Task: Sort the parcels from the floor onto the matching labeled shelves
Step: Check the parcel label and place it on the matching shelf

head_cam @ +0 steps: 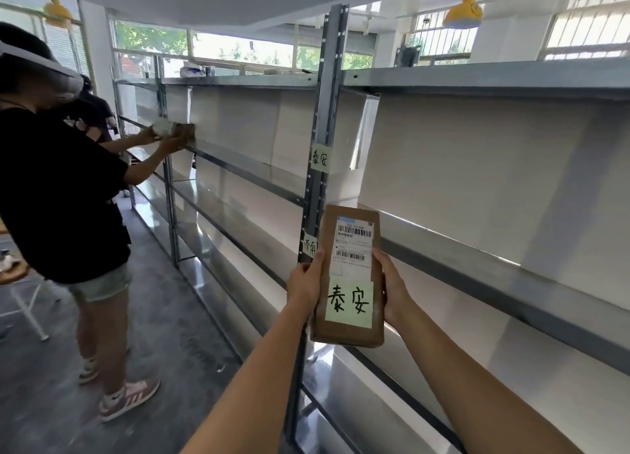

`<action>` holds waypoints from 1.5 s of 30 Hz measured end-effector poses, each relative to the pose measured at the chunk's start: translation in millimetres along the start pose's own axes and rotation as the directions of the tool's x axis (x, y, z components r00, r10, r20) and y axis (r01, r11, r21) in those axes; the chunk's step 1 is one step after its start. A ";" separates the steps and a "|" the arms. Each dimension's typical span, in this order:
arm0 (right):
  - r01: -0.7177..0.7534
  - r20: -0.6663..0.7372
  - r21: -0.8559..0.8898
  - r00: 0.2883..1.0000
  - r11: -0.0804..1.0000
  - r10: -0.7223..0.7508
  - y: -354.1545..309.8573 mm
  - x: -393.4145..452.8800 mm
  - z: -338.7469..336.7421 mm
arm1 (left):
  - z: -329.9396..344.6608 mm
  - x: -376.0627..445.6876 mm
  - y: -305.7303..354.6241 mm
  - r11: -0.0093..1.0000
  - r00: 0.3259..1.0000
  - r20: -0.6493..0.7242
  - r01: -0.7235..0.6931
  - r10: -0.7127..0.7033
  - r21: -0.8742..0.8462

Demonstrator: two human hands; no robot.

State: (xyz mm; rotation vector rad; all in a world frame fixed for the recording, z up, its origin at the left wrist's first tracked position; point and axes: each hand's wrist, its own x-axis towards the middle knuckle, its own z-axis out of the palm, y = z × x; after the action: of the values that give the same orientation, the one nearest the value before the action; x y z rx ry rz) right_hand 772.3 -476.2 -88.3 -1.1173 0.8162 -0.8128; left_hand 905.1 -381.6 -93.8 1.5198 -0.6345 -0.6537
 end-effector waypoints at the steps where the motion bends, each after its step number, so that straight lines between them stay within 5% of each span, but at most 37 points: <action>1: 0.003 -0.006 -0.007 1.000 1.000 -0.003 -1.9 6.4 3.3 | 0.1 9.3 -0.5 1.000 1.000 -0.003 0.007 -0.007 0.000; 17: 0.068 -0.067 -0.070 0.995 0.995 -0.073 -71.3 118.0 31.3 | 16.9 134.8 40.9 0.997 0.997 0.020 -0.068 0.069 -0.040; 26: 0.089 -0.210 -0.052 0.973 0.995 -0.098 -62.1 151.9 54.5 | 8.4 201.3 31.1 0.997 0.980 0.195 -0.038 0.051 -0.070; 45: 0.109 -0.553 -0.030 0.827 0.994 -0.107 -36.4 132.4 112.7 | -18.0 265.5 31.2 0.996 0.750 0.660 0.007 0.053 -0.089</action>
State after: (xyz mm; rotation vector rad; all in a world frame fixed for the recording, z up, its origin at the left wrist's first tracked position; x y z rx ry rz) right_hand 927.5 -551.8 -46.3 -0.9347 1.2407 -1.2665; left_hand 1099.3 -564.6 -69.7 1.1704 -1.1454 -1.2107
